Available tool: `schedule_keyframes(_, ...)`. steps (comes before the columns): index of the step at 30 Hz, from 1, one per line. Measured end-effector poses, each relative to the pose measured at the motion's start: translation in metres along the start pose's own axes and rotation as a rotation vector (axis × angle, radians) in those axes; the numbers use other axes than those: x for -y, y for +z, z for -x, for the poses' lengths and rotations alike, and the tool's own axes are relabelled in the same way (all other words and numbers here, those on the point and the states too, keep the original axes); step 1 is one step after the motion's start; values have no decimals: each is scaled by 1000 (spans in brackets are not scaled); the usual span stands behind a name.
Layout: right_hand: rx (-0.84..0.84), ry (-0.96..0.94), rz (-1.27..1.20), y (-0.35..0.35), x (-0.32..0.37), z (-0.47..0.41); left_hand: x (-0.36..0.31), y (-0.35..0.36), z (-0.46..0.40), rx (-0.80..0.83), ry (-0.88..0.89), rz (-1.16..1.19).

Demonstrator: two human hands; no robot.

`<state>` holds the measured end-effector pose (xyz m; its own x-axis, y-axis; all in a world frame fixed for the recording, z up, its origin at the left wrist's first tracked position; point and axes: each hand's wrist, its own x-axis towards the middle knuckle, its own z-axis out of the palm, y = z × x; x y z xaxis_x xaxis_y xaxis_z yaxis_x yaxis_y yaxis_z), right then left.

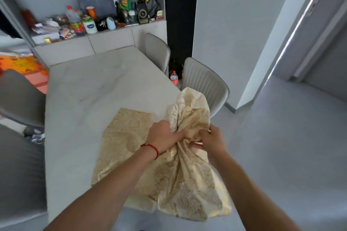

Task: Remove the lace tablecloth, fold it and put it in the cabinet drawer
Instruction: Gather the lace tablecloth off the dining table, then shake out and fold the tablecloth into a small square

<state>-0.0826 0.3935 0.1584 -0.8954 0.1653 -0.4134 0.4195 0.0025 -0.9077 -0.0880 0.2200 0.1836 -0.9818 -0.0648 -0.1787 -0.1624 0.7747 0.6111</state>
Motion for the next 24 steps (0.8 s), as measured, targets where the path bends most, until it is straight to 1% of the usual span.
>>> schedule_keyframes(2, 39, -34, -75, -51, 1, 6, -25, 4, 30, 120, -29, 115)
schedule_keyframes(4, 64, -105, -15, -106, 6, 12, -45, 12, 58, 215, -4, 160)
schedule_keyframes(5, 71, -137, 38, -132, 9, 17, -52, 17, 70, 205, 21, 152)
schedule_keyframes(8, 79, -208, 221, -208, 21, 35, -68, 32, 100, 57, 26, 53)
schedule_keyframes(11, 54, -279, 429, -276, 29, 60, -86, 41, 124, -39, 56, -183)
schedule_keyframes(14, 15, -354, 690, -330, 34, 73, -103, 47, 139, -83, 137, -335)
schedule_keyframes(17, -38, -377, 893, -362, 30, 87, -117, 55, 154, -140, 173, -303)
schedule_keyframes(19, -78, -370, 1004, -370, 25, 98, -123, 58, 167, -199, 198, -323)
schedule_keyframes(20, -99, -373, 1023, -370, 23, 104, -125, 58, 174, -221, 207, -346)
schedule_keyframes(22, -144, -413, 977, -363, 20, 117, -127, 59, 189, -221, 209, -368)
schedule_keyframes(24, -156, -460, 901, -348, 22, 135, -130, 63, 202, -140, 214, -309)
